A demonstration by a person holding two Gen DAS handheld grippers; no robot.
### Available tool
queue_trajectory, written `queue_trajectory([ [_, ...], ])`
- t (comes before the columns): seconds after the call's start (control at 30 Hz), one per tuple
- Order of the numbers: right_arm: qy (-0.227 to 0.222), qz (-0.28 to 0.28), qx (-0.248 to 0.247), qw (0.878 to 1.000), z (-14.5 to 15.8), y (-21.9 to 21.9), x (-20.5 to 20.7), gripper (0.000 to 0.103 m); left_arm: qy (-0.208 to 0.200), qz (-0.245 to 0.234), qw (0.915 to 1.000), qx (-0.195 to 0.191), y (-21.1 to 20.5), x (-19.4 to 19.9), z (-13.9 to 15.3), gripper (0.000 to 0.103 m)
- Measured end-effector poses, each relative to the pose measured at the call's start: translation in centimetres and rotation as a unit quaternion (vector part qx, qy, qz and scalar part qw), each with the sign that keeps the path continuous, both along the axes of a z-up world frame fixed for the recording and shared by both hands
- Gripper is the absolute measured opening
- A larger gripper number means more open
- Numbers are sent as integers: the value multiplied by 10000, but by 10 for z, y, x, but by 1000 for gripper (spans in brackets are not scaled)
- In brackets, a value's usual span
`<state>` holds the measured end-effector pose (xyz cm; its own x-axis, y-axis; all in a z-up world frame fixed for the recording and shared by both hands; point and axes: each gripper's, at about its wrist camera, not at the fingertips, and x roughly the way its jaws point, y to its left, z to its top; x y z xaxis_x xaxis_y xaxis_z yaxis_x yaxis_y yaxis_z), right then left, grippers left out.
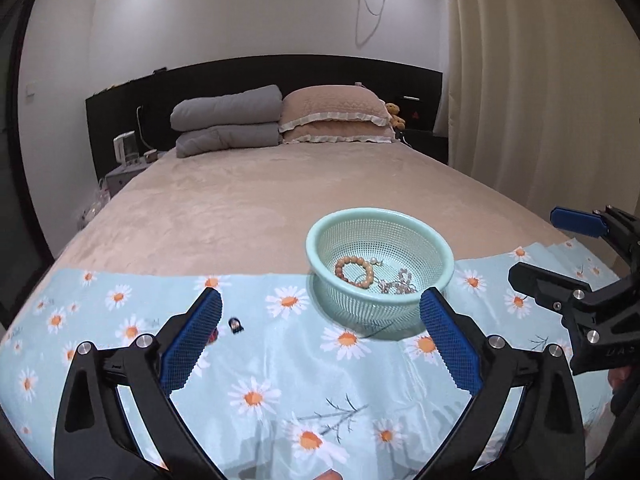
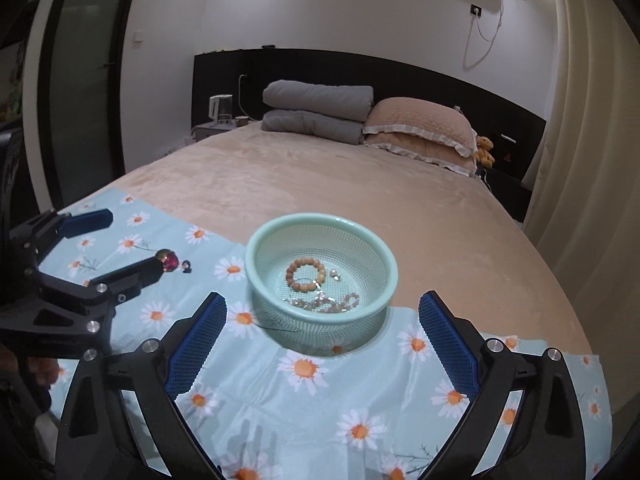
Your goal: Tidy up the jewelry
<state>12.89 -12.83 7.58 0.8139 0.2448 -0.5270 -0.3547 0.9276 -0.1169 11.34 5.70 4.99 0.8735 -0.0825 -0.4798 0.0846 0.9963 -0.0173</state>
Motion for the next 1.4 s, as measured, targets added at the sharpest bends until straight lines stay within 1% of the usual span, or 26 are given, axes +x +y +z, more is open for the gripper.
queue_trajectory([
  [0.07,10,-47,152,9999,-2,0,-19,93,161,62,9999,13,-3,-14,-8,97],
  [0.17,-74,-254,379,9989,-12,-3,-47,93,108,239,9997,25,-5,-41,-18,97],
  [0.3,-263,-608,655,9957,-27,-14,-80,94,118,406,9988,-235,1,-69,-27,97],
  [0.43,105,-804,885,9928,-38,-24,-95,94,201,645,9969,-404,4,-93,-34,97],
  [0.53,151,-970,1060,9895,-42,-29,-108,94,139,697,9964,-460,3,-110,-35,97],
  [0.63,171,-1081,1057,9884,-48,-32,-120,94,91,693,9963,-505,-1,-124,-34,97],
  [0.7,233,-1073,1067,9882,-48,-35,-125,94,8,626,9961,-629,-4,-135,-34,97],
  [0.77,178,-1159,1110,9869,-49,-39,-133,94,-63,565,9964,-629,-6,-144,-32,97],
  [0.83,144,-1251,1097,9860,-51,-41,-141,94,-214,789,9947,-620,-6,-153,-30,97],
  [0.9,196,-1215,1045,9869,-56,-40,-149,94,-373,967,9922,-697,-6,-163,-30,97],
  [0.97,132,-1186,885,9889,-62,-38,-158,94,-269,1027,9912,-792,-9,-168,-36,97],
  [1.0,76,-1221,779,9894,-66,-36,-164,94,-184,1011,9919,-750,-13,-169,-41,97],
  [1.1,-98,-1159,688,9908,-76,-35,-178,94,23,922,9951,-344,-29,-173,-56,97],
  [1.17,-93,-1142,682,9911,-83,-37,-183,94,114,827,9959,-352,-30,-174,-60,97],
  [1.23,-12,-1156,795,9901,-87,-39,-187,94,48,957,9950,-281,-30,-176,-61,97],
  [1.33,-199,-1188,956,9881,-85,-42,-197,94,84,1199,9927,-53,-32,-175,-63,97],
  [1.4,-243,-1206,984,9875,-86,-43,-200,94,123,1123,9936,-9,-35,-175,-65,97],
])
